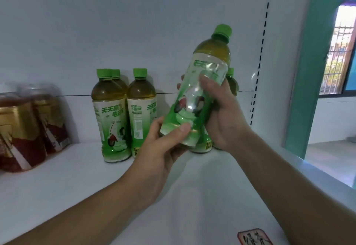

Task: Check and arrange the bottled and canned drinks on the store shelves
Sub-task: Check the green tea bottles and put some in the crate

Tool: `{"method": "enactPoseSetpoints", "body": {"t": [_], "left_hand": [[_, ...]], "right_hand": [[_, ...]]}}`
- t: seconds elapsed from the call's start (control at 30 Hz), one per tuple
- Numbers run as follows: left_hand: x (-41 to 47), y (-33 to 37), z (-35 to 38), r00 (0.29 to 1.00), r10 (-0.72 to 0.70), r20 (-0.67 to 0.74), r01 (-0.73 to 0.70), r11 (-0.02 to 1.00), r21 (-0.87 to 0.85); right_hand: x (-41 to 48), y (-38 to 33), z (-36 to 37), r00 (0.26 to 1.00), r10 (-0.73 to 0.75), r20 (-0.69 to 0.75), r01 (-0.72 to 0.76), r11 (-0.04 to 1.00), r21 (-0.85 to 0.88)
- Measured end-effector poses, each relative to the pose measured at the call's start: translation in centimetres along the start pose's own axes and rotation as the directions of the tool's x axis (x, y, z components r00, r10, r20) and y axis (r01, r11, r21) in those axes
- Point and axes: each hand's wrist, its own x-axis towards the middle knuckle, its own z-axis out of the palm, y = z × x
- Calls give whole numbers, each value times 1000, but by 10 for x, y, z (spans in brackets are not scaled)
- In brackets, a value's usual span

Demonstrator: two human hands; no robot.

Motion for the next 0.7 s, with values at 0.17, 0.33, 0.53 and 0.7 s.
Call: {"method": "enactPoseSetpoints", "body": {"t": [0.17, 0.33, 0.53, 0.7], "left_hand": [[-8, 14, 1, 943, -318, 94, 331, 919, -212], [-5, 6, 5, 962, -272, 37, 274, 960, -64], [-8, 7, 0, 963, -246, 107, 251, 968, -30], [-8, 7, 2, 927, -362, 95, 360, 932, 36]], "right_hand": [[7, -8, -15, 1000, 9, -12, -8, 992, 129], [8, -7, -16, 998, -6, -65, 18, 982, 189], [11, -5, -15, 996, -26, -82, 45, 972, 232], [10, -7, -18, 998, 2, -59, 16, 956, 293]]}}
